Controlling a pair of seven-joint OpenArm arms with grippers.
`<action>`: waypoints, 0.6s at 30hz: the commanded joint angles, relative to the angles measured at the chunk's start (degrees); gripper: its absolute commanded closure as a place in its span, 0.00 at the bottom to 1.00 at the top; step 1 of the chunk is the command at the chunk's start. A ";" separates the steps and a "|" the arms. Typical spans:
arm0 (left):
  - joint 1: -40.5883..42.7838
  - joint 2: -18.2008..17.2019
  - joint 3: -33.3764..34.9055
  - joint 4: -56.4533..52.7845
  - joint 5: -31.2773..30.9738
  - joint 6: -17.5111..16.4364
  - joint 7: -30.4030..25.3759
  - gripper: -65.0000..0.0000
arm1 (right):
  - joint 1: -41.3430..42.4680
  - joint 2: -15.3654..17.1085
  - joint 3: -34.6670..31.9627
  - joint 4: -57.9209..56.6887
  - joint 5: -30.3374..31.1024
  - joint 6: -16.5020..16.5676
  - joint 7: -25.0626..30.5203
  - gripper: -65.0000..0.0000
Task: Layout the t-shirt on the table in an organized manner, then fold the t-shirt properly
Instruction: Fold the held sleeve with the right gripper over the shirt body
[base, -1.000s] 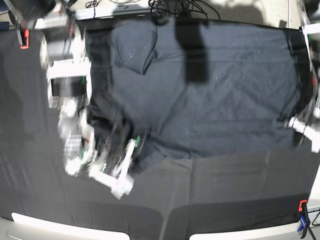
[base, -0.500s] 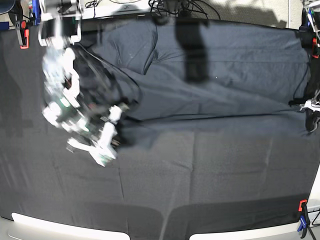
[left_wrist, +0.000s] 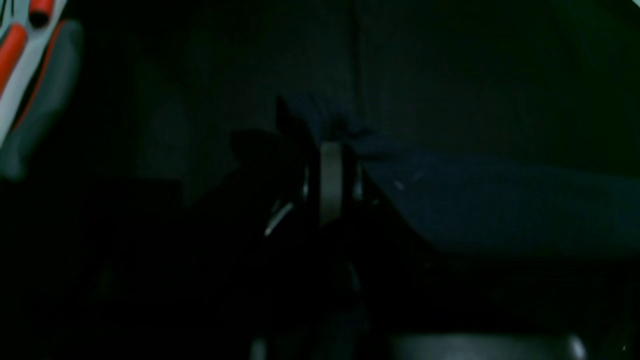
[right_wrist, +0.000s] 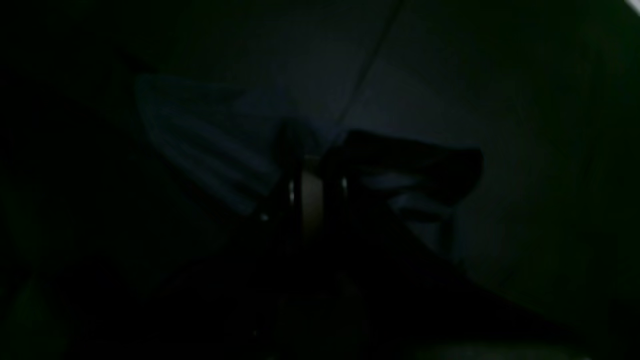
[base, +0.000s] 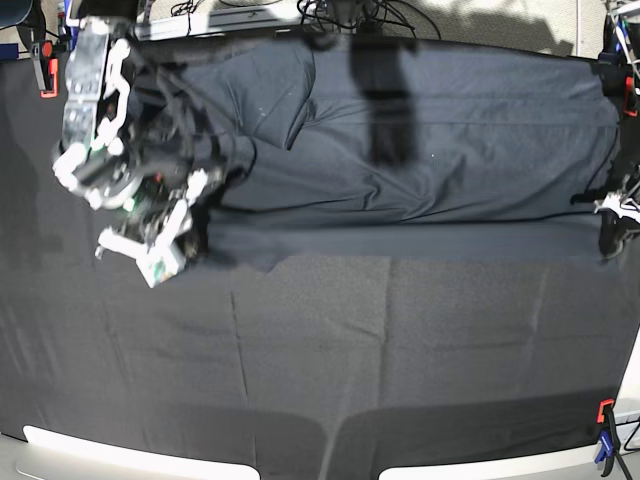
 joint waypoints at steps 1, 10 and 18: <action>-0.92 -1.64 -1.46 1.09 -0.98 -0.24 -1.07 1.00 | 0.42 0.63 0.26 1.09 0.26 -0.39 1.53 1.00; 4.17 -1.62 -8.31 1.09 -7.85 -3.29 2.23 1.00 | -1.11 0.61 0.26 1.07 0.11 -0.42 0.52 1.00; 6.49 -1.49 -8.33 1.09 -7.80 -3.29 4.61 1.00 | -1.14 0.61 0.28 1.07 0.13 -0.42 -2.71 1.00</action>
